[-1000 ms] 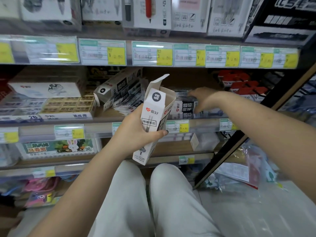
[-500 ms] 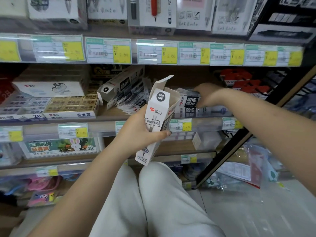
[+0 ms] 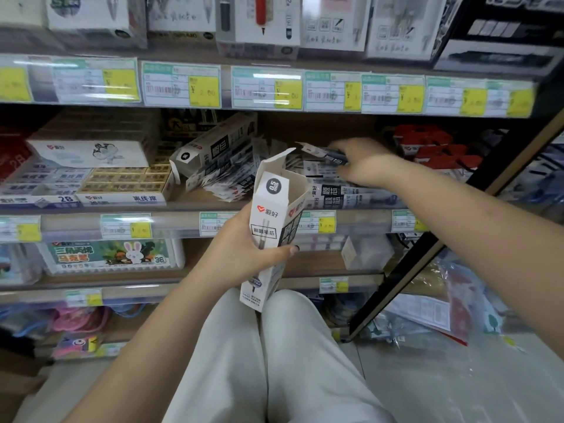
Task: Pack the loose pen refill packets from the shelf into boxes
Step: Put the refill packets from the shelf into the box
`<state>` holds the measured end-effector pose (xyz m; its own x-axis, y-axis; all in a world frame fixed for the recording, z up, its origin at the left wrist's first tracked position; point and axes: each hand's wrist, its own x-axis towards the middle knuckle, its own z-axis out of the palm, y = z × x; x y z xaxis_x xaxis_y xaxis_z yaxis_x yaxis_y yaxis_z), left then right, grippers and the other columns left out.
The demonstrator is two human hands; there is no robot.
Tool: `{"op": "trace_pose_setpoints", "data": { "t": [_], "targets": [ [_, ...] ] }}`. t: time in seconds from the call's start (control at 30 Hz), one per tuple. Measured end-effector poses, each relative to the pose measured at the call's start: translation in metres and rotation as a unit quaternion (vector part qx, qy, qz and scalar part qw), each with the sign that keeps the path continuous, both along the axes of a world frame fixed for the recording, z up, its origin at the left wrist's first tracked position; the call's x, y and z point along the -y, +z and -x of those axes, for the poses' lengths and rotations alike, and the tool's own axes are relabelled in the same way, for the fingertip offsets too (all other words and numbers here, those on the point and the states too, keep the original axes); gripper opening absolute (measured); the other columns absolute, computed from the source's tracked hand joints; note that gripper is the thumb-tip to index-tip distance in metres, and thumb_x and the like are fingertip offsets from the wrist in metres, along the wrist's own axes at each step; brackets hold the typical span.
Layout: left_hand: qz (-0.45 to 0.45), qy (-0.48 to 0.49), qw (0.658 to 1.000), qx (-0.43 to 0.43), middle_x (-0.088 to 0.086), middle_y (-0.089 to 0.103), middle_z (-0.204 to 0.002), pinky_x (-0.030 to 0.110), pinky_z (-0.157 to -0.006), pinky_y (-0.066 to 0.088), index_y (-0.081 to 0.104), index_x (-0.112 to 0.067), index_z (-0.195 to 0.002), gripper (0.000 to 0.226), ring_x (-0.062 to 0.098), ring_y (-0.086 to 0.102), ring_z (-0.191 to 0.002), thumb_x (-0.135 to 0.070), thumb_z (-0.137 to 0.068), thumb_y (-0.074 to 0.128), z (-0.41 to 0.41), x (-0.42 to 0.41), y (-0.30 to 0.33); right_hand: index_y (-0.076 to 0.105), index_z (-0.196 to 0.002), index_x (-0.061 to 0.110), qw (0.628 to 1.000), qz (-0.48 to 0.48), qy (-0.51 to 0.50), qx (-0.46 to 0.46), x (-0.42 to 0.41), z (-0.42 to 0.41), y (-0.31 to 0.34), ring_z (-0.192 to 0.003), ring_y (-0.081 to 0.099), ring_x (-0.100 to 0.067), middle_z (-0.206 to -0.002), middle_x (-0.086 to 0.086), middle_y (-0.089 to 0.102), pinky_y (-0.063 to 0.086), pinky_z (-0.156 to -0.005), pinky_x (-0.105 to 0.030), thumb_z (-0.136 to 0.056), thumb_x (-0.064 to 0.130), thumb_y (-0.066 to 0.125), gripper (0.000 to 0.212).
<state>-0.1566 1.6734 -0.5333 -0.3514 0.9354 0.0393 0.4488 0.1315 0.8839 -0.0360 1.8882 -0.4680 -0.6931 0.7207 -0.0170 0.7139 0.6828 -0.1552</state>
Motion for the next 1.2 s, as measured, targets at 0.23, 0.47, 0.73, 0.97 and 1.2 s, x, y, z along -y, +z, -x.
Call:
{"op": "trace_pose_setpoints", "data": {
  "t": [0.23,0.47,0.73,0.97,1.2],
  "targets": [
    [0.023,-0.031,0.993,0.110,-0.012,0.073,-0.092,0.023,-0.073,0.053,0.064,-0.025,-0.099,0.041,-0.001,0.067,-0.085,-0.022,-0.059,0.072,-0.006,0.005,-0.020,0.055,-0.113,0.015,0.990,-0.054,0.057,-0.114,0.026,-0.004,-0.001,-0.085,0.058,-0.027,-0.096,-0.009,0.062,0.047,-0.068,-0.031,-0.083,0.012,0.057,0.030],
    [0.027,-0.020,0.974,0.226,-0.002,0.075,-0.093,0.018,-0.071,0.053,0.065,-0.015,-0.097,0.041,0.010,0.070,-0.086,-0.008,-0.057,0.072,-0.017,0.025,-0.061,0.055,-0.100,0.016,0.969,-0.033,0.113,-0.219,0.064,-0.008,-0.009,-0.075,0.058,-0.025,-0.085,-0.007,0.062,0.049,-0.066,-0.037,-0.088,0.013,0.054,0.013],
    [0.011,-0.002,0.952,0.305,-0.006,0.074,-0.092,0.016,-0.069,0.052,0.059,-0.017,-0.105,0.046,0.008,0.069,-0.088,0.015,-0.074,0.066,-0.057,0.036,-0.086,0.060,-0.088,0.016,0.943,0.069,0.122,-0.301,0.111,-0.025,-0.008,-0.075,0.063,-0.026,-0.076,0.001,0.064,0.053,-0.075,-0.047,-0.088,0.009,0.052,0.011],
    [0.012,0.004,0.954,0.300,-0.004,0.073,-0.102,0.026,-0.080,0.050,0.059,-0.024,-0.109,0.048,0.011,0.067,-0.097,-0.008,-0.064,0.066,-0.076,0.029,-0.094,0.057,-0.081,0.012,0.839,0.194,0.077,-0.503,0.134,-0.047,0.026,-0.055,0.059,-0.008,-0.063,-0.002,0.058,0.052,-0.058,-0.020,-0.090,-0.002,0.048,0.019],
    [0.006,-0.011,0.958,0.288,-0.007,0.072,-0.103,0.022,-0.081,0.049,0.057,-0.021,-0.111,0.045,0.008,0.066,-0.099,0.009,-0.079,0.064,-0.084,0.024,-0.091,0.057,-0.081,0.009,0.710,0.347,0.072,-0.609,0.147,-0.058,0.039,-0.052,0.057,-0.013,-0.059,-0.001,0.057,0.051,-0.057,-0.028,-0.091,-0.003,0.046,0.019]
  ]
}}
